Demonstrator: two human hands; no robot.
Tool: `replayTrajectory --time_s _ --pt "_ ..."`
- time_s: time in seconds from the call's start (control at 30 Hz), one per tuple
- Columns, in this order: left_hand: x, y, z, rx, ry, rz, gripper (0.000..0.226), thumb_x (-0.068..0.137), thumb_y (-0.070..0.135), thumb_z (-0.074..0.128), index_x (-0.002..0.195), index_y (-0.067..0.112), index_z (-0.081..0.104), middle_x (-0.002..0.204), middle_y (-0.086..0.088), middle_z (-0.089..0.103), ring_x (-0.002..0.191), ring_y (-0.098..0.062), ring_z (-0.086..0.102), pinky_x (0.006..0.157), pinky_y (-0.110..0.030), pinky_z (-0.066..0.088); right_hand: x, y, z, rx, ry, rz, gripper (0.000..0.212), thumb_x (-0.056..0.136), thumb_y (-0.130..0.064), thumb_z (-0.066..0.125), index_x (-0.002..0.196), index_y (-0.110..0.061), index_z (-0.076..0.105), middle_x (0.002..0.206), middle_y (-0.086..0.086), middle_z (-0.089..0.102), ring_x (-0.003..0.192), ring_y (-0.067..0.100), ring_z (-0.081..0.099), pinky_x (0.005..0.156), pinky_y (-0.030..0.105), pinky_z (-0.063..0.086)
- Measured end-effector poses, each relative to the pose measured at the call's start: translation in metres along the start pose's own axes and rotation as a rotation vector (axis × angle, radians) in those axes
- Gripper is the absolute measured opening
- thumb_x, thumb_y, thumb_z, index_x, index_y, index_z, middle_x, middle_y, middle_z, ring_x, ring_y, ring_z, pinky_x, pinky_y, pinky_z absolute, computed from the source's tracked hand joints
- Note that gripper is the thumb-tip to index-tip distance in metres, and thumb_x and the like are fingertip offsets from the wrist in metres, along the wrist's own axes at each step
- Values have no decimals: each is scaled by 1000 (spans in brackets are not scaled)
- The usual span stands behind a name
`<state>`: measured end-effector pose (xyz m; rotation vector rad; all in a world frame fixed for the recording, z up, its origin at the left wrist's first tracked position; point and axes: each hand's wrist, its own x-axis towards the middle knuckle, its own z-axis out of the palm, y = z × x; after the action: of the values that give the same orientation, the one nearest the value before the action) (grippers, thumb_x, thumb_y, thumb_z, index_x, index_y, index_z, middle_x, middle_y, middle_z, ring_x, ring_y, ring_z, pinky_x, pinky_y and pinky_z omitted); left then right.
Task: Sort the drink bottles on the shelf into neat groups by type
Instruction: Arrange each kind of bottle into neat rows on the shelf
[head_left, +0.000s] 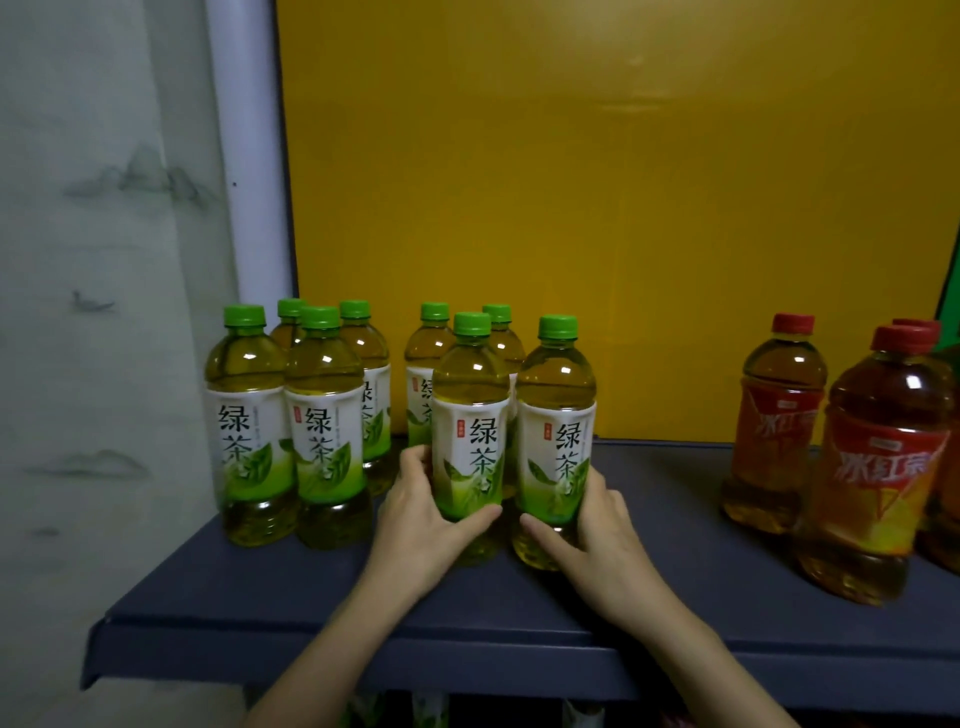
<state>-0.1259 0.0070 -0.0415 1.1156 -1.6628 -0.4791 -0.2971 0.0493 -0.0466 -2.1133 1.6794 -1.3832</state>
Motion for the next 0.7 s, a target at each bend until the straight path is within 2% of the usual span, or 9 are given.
replayTrajectory --time_s 0.07,0.13,0.23,0.33,0.4,0.47,0.53,0.63,0.7 --pt "-2 -7 -7 8 30 9 70 61 29 84 113 21 38 118 -4 59 111 -19 57 93 -43 49 0 -6 4 18 -12 -25 56 84 -33 63 124 -41 25 117 -21 36 107 0 30 93 19 27" --pt "-3 -13 -14 10 48 7 67 62 28 83 110 24 37 118 -5 60 110 -20 58 92 -45 50 2 -12 10 14 -14 -29 57 83 -32 64 125 -40 26 116 -22 35 103 -5 27 94 17 26" --pt "-2 -17 -22 -14 43 -1 64 65 24 82 111 25 37 119 -6 60 111 -20 58 93 -46 49 6 -21 22 3 2 -16 64 81 -36 66 134 -31 30 125 -16 40 111 3 34 90 16 25" --pt "1 -20 -27 -37 50 -10 65 68 16 80 119 15 39 122 -8 57 115 -23 55 97 -45 47 10 -29 34 -13 38 10 65 82 -35 66 136 -25 31 132 -8 43 117 10 36 90 17 26" --pt "1 -21 -28 -41 55 -6 68 70 12 78 123 7 36 123 -10 57 115 -24 55 97 -39 47 11 -32 41 -21 51 40 66 81 -35 66 136 -22 31 133 -5 43 118 13 37 92 18 28" --pt "0 -20 -28 -18 53 1 68 72 11 76 125 3 35 124 -12 57 115 -24 55 91 -29 45 13 -33 45 -17 70 69 67 80 -36 67 136 -22 33 132 -4 45 117 15 39 90 18 27" --pt "-1 -20 -27 19 47 12 69 74 12 75 128 2 34 127 -13 55 118 -24 53 89 -24 40 14 -34 47 -9 81 102 66 79 -37 68 134 -23 35 130 -5 47 116 15 41 88 19 29" --pt "-5 -20 -26 40 64 31 73 75 12 74 134 2 32 133 -15 50 124 -27 48 97 -31 39 11 -33 45 21 64 136 66 77 -41 68 133 -27 36 128 -8 49 120 16 43 92 24 36" --pt "-12 -14 -26 51 120 78 73 74 9 73 135 3 32 135 -16 46 127 -28 44 103 -34 36 2 -34 38 35 54 164 71 79 -44 65 139 -25 31 134 -8 44 128 14 38 100 26 35"
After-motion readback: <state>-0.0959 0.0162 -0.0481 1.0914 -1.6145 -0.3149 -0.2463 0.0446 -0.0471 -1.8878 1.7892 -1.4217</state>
